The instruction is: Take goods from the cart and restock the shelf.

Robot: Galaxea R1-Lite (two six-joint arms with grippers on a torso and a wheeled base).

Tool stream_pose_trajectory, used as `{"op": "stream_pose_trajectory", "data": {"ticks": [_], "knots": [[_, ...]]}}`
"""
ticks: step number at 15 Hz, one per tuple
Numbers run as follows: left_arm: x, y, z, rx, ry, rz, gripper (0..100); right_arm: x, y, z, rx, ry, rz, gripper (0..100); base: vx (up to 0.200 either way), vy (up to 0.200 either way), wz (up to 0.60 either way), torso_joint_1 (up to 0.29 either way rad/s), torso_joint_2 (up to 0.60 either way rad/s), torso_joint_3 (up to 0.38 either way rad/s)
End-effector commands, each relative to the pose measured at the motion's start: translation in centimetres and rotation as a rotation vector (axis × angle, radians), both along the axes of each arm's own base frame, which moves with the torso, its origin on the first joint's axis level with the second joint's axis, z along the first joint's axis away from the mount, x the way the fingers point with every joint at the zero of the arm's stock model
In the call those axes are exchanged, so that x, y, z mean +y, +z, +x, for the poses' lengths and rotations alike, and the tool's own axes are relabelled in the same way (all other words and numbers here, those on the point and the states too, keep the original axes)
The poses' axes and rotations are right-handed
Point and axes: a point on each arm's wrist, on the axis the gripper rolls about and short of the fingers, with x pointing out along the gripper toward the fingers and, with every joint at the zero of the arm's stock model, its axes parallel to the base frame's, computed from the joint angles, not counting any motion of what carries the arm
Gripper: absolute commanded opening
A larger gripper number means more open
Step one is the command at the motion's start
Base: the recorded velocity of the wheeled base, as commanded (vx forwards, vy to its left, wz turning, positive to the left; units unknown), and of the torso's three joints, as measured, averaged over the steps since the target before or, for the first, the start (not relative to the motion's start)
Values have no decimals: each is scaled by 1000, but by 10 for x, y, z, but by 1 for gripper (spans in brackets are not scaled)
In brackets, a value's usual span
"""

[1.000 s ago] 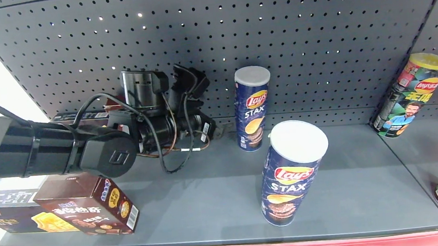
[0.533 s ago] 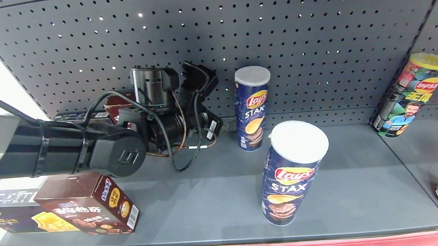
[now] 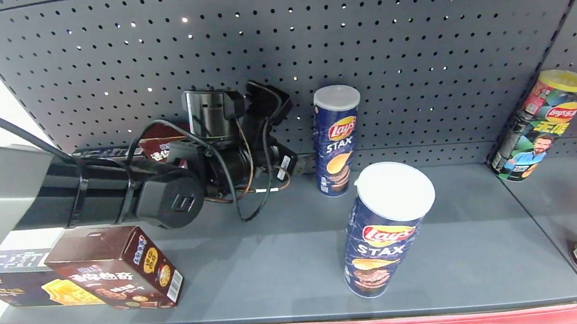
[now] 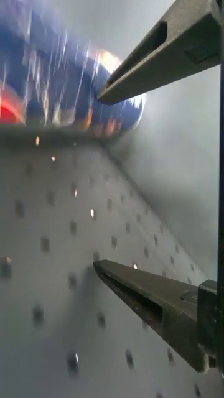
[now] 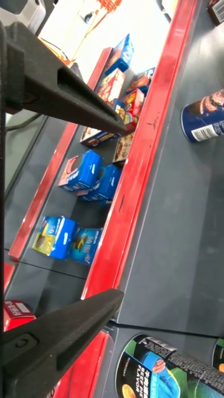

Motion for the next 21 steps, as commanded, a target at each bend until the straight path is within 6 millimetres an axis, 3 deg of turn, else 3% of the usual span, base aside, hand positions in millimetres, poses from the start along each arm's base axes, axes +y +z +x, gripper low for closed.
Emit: {"op": "stream_pose_trajectory", "data": {"ticks": [1, 5, 9, 15, 21], "knots": [[-2, -4, 9, 1, 25, -4, 100, 0, 0, 0, 1, 0, -1, 100, 0, 0, 0, 0, 0, 0], [9, -9, 12, 11, 86, 12, 100, 0, 0, 0, 1, 0, -1, 100, 0, 0, 0, 0, 0, 0], [21, 6, -14, -30, 73, 2, 100, 0, 0, 0, 1, 0, 0, 100, 0, 0, 0, 0, 0, 0], [0, 5, -33, -29, -157, -46, 100, 0, 0, 0, 0, 0, 1, 100, 0, 0, 0, 0, 0, 0], [-15, -10, -17, -20, -98, -31, 100, 0, 0, 0, 1, 0, -1, 100, 0, 0, 0, 0, 0, 0]]}}
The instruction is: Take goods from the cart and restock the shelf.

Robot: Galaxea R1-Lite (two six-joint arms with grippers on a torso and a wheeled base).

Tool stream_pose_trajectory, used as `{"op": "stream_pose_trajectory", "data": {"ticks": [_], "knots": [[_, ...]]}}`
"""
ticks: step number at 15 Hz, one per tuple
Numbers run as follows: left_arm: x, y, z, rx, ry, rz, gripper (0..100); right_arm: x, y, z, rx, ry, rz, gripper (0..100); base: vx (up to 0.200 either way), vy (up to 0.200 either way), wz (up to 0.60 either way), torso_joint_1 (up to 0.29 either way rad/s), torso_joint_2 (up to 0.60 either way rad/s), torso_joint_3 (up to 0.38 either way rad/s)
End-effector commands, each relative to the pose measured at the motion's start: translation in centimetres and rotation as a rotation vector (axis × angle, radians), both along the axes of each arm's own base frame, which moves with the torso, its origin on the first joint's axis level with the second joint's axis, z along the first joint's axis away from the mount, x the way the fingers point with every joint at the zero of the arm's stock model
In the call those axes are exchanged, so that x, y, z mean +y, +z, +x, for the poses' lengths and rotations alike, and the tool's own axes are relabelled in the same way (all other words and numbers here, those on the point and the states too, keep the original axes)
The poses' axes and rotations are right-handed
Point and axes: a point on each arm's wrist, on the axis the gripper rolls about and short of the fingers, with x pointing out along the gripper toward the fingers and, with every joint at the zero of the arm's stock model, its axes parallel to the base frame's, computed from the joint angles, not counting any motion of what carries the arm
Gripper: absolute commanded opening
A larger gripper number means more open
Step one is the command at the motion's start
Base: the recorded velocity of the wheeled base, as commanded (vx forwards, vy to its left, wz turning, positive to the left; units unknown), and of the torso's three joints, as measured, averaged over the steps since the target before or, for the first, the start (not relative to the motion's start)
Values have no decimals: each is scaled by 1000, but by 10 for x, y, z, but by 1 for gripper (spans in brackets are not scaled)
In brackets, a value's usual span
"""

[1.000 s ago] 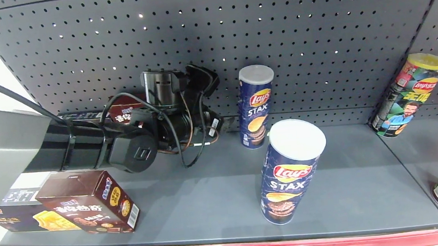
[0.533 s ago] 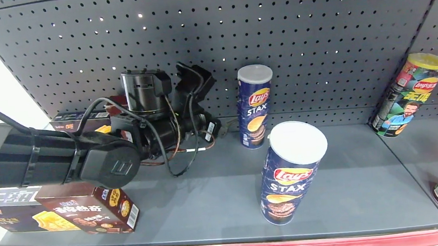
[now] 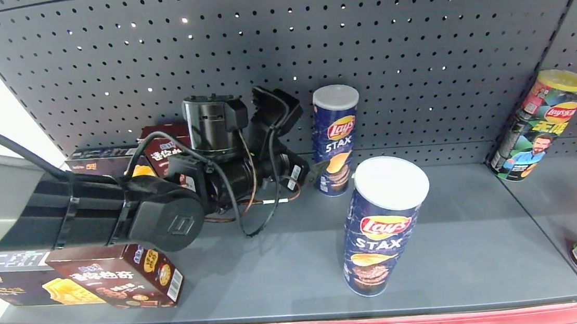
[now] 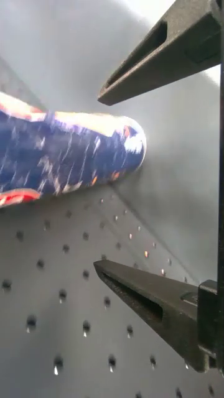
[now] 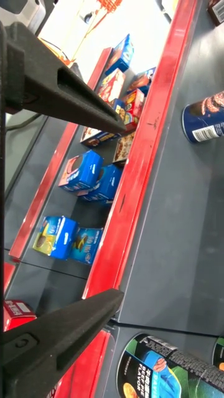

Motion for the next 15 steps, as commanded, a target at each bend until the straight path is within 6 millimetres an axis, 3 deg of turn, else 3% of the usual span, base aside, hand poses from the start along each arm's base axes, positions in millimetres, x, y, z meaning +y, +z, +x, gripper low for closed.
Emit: {"op": "stream_pose_trajectory", "data": {"ticks": [1, 9, 12, 15], "knots": [[-3, -5, 10, 1, 21, 3, 100, 0, 0, 0, 1, 1, -1, 100, 0, 0, 0, 0, 0, 0], [3, -6, 19, 6, 75, -16, 100, 0, 0, 0, 1, 1, -1, 100, 0, 0, 0, 0, 0, 0], [7, -9, 12, -5, 75, -26, 100, 0, 0, 0, 0, 1, -1, 100, 0, 0, 0, 0, 0, 0], [17, -8, -9, 3, 74, -22, 100, 0, 0, 0, 1, 1, -1, 100, 0, 0, 0, 0, 0, 0]]}}
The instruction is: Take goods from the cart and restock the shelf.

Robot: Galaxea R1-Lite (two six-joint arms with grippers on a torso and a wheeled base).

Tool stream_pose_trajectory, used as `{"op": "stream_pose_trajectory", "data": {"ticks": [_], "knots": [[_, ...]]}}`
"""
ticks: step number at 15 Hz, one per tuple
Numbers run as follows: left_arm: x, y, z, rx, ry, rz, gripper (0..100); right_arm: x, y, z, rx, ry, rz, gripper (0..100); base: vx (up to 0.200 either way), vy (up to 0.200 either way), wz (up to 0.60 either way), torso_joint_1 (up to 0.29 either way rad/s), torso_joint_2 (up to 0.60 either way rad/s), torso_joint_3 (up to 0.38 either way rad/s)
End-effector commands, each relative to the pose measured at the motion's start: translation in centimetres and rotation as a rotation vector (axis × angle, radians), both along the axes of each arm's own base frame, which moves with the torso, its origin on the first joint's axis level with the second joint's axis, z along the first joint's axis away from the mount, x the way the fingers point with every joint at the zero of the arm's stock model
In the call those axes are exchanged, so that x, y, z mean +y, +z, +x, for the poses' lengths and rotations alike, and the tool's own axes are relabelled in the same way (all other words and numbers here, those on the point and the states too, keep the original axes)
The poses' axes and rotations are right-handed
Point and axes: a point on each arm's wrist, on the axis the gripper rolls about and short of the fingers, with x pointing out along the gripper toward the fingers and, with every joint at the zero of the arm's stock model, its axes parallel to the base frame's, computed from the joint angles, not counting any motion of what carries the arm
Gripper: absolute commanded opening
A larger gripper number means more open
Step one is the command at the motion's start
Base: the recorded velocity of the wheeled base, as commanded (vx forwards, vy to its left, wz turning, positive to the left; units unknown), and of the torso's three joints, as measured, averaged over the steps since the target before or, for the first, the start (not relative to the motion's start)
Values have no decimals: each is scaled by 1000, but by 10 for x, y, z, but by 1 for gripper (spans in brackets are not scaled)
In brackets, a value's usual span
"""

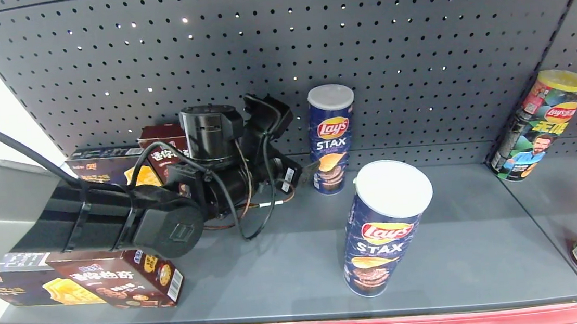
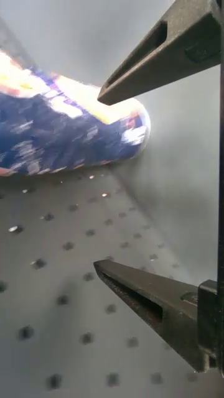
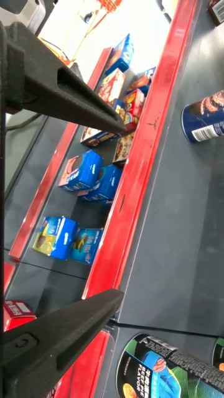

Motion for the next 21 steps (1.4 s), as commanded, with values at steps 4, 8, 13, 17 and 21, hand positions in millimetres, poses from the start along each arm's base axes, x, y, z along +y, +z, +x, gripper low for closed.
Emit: {"op": "stream_pose_trajectory", "data": {"ticks": [4, 8, 13, 17, 21], "knots": [[8, -5, -7, -37, 115, 10, 100, 0, 0, 0, 0, 1, -1, 100, 0, 0, 0, 0, 0, 0], [-2, -20, 6, -42, 191, 33, 100, 0, 0, 0, 1, 1, -1, 100, 0, 0, 0, 0, 0, 0], [-10, -27, 19, -45, 213, 32, 100, 0, 0, 0, 2, 1, 0, 100, 0, 0, 0, 0, 0, 0], [-15, -29, 21, -42, 206, 29, 100, 0, 0, 0, 2, 1, 0, 100, 0, 0, 0, 0, 0, 0], [-19, -30, 22, -43, 198, 26, 100, 0, 0, 0, 1, 1, -1, 100, 0, 0, 0, 0, 0, 0]]}}
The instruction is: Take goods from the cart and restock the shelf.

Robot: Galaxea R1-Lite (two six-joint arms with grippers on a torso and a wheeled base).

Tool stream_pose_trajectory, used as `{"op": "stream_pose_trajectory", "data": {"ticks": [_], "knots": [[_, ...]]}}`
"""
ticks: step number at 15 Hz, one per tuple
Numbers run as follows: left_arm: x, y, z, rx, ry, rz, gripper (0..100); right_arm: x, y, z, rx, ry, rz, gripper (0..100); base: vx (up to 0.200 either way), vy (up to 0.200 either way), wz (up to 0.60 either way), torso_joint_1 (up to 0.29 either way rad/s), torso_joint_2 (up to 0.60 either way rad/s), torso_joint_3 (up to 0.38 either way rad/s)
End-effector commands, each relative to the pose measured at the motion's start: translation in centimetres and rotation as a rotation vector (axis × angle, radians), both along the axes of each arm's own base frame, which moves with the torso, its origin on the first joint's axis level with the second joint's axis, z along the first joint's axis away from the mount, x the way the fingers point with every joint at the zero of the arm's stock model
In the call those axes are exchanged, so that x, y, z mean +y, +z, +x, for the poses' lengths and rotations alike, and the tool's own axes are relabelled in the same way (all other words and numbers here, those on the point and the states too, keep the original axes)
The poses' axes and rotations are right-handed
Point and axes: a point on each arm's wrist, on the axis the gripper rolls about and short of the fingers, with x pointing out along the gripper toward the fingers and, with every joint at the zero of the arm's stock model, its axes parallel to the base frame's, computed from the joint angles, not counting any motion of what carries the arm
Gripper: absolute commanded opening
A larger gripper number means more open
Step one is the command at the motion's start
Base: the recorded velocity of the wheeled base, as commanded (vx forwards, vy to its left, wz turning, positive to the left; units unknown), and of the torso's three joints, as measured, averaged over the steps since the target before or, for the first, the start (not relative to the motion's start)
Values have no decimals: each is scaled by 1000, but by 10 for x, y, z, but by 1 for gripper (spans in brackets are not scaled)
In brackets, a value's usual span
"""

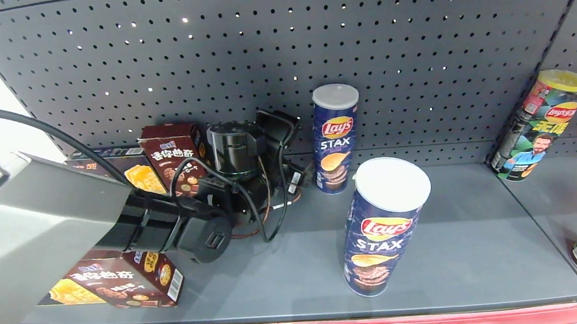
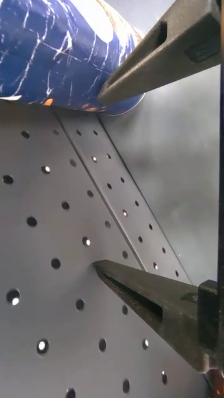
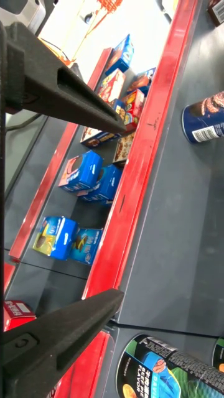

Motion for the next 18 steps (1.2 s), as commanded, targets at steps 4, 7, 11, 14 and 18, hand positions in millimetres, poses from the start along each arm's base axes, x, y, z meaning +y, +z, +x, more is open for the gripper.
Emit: {"op": "stream_pose_trajectory", "data": {"ticks": [4, 7, 11, 14, 18], "knots": [[-9, -1, 2, -7, -15, -5, 100, 0, 0, 0, 2, 1, -1, 100, 0, 0, 0, 0, 0, 0], [-11, -1, 2, -9, -18, -5, 100, 0, 0, 0, 2, 1, 0, 100, 0, 0, 0, 0, 0, 0], [-5, 10, -1, -29, -13, -14, 100, 0, 0, 0, 2, 1, 0, 100, 0, 0, 0, 0, 0, 0], [7, 53, -20, -80, -16, -50, 100, 0, 0, 0, 0, 1, -1, 100, 0, 0, 0, 0, 0, 0], [11, 92, -53, -156, -11, -98, 100, 0, 0, 0, 2, 1, 0, 100, 0, 0, 0, 0, 0, 0]]}}
